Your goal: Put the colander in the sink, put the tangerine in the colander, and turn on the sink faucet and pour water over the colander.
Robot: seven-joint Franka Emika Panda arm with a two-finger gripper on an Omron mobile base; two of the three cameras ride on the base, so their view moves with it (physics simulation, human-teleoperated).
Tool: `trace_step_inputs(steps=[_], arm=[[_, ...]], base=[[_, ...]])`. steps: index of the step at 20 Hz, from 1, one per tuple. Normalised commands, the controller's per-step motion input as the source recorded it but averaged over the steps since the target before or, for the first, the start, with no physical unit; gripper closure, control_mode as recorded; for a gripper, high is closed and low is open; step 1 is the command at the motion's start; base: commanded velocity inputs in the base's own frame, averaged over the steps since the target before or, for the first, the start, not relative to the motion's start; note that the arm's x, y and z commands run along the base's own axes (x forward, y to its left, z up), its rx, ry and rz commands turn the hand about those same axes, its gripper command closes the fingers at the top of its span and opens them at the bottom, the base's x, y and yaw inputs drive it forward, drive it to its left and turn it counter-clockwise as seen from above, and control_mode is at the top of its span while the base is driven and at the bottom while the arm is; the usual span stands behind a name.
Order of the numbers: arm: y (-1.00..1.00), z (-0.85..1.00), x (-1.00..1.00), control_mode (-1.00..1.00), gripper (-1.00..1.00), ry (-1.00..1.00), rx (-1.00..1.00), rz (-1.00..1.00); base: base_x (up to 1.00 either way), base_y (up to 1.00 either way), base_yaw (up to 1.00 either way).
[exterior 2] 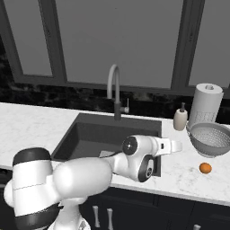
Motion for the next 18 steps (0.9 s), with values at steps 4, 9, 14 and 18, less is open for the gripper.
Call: trace_step_inputs(steps=[4, 9, 14, 18], arm=[[-0.51, 0.06, 0.4, -1.0, -1.0, 0.0, 0.0, -0.03], [-0.58, 0.38, 0.25, -1.0, -1.0, 0.03, 0.03, -0.01], [-0.45, 0.51, 0.15, -1.0, -1.0, 0.07, 0.05, -0.01], [-0.56, 0.61, 0.01, -1.0, -1.0, 0.15, 0.0, 0.0]], base=[[0.0, 0.0, 0.0], [0.0, 0.0, 0.0], [0.0, 0.0, 0.0], [0.0, 0.0, 0.0]])
